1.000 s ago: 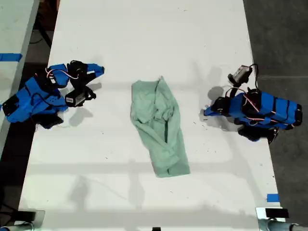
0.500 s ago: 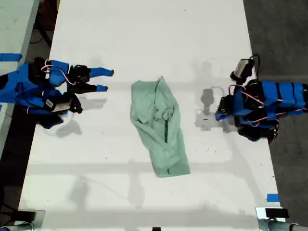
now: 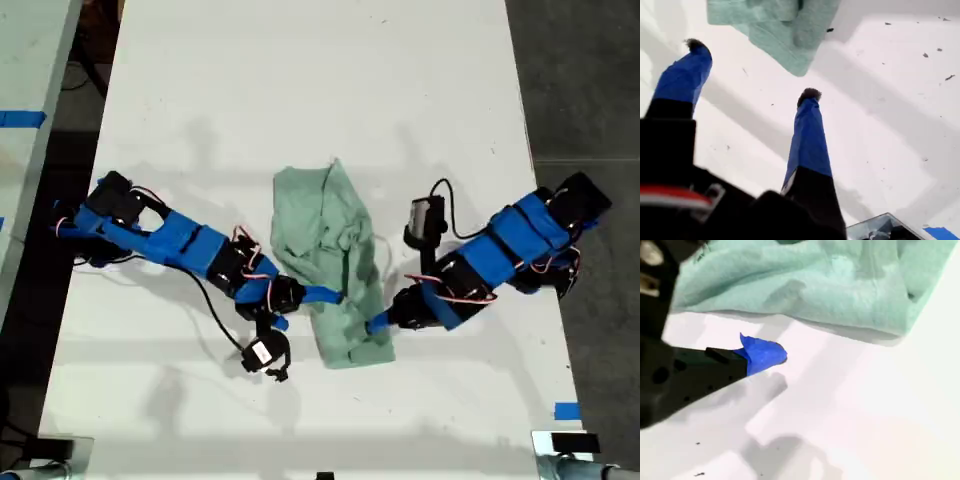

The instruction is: Fold t shirt

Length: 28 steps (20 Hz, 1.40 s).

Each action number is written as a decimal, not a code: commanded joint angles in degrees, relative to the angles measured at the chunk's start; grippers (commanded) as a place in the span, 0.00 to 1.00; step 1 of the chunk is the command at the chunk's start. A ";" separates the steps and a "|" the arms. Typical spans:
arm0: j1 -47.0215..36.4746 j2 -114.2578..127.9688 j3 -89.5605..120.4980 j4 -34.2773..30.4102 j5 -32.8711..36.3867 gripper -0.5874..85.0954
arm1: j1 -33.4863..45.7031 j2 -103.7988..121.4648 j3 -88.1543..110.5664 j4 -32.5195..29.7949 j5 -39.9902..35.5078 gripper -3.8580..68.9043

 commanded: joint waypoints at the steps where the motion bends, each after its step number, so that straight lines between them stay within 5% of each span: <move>1: 2.20 -0.70 -4.04 -4.48 -2.29 0.68 | -1.14 -1.85 -2.55 -2.81 1.58 0.50; 3: 3.25 -3.16 -3.96 -11.07 -1.67 0.80 | -1.05 -4.75 -2.20 -5.63 0.44 0.47; 5: 2.81 -5.80 -3.96 -15.91 -0.09 0.72 | -0.53 -7.47 -2.20 -8.44 -0.88 0.46; 9: -0.70 -10.28 -3.52 -22.76 10.37 0.04 | 0.00 -9.49 -2.20 -10.72 -2.37 0.45; 10: -1.23 -11.07 -3.34 -24.35 11.34 0.00 | 0.00 -9.14 -2.20 -10.72 -2.64 0.44; 11: -1.41 -11.34 -3.25 -24.61 11.34 0.03 | 0.00 -8.88 -2.29 -10.46 -2.72 0.43; 13: -0.88 -11.25 -2.90 -24.17 8.00 0.40 | -0.26 -8.53 -2.29 -10.20 -2.90 0.42; 14: -0.88 -11.43 -3.08 -24.43 9.05 0.35 | -0.35 -8.53 -2.29 -9.93 -2.90 0.41; 16: -1.32 -12.30 -3.16 -28.13 14.77 0.00 | -0.35 -8.35 -2.29 -9.49 -2.72 0.40; 24: 0.09 -12.22 -2.46 -24.17 15.21 0.00 | -0.35 -9.58 0.70 -12.13 -0.44 0.45; 28: 1.05 -11.69 -2.29 -21.71 14.85 0.00 | 0.44 -9.84 10.55 -21.88 -0.09 0.40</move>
